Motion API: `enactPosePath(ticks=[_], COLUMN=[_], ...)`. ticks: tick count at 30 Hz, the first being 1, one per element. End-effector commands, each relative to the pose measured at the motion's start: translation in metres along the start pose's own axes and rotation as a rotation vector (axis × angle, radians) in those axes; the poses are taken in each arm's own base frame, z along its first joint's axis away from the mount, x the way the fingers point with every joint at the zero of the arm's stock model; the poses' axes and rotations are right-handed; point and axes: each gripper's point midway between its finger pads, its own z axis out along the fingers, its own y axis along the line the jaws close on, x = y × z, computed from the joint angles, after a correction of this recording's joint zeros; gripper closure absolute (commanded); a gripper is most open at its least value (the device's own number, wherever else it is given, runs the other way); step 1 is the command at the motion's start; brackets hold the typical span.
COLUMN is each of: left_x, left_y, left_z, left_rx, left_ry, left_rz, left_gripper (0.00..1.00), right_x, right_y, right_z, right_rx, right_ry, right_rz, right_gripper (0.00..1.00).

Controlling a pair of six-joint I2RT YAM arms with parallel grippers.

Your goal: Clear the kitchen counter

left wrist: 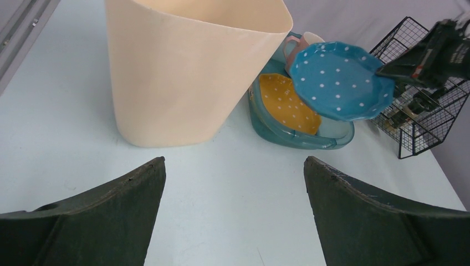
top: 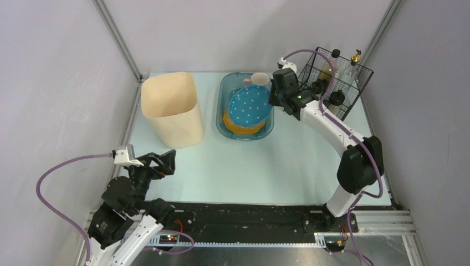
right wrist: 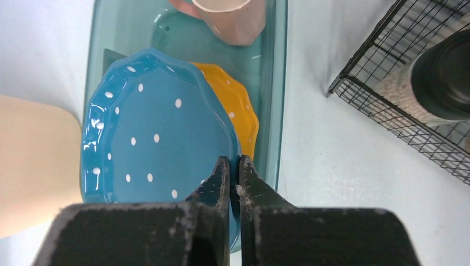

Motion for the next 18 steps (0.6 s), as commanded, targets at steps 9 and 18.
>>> enactPosePath(ticks=[9, 18], left_x=[0.001, 0.002], left_y=[-0.002, -0.002], left_z=[0.001, 0.002], left_rx=[0.006, 0.004], left_ry=[0.004, 0.009], left_rz=[-0.003, 0.000], left_gripper=[0.02, 0.02], right_x=[-0.022, 0.003], right_y=[0.028, 0.028], right_z=[0.043, 0.071], right_rx=[-0.073, -0.049], right_ry=[-0.106, -0.057], right_rz=[0.191, 0.230], right_gripper=[1.00, 1.00])
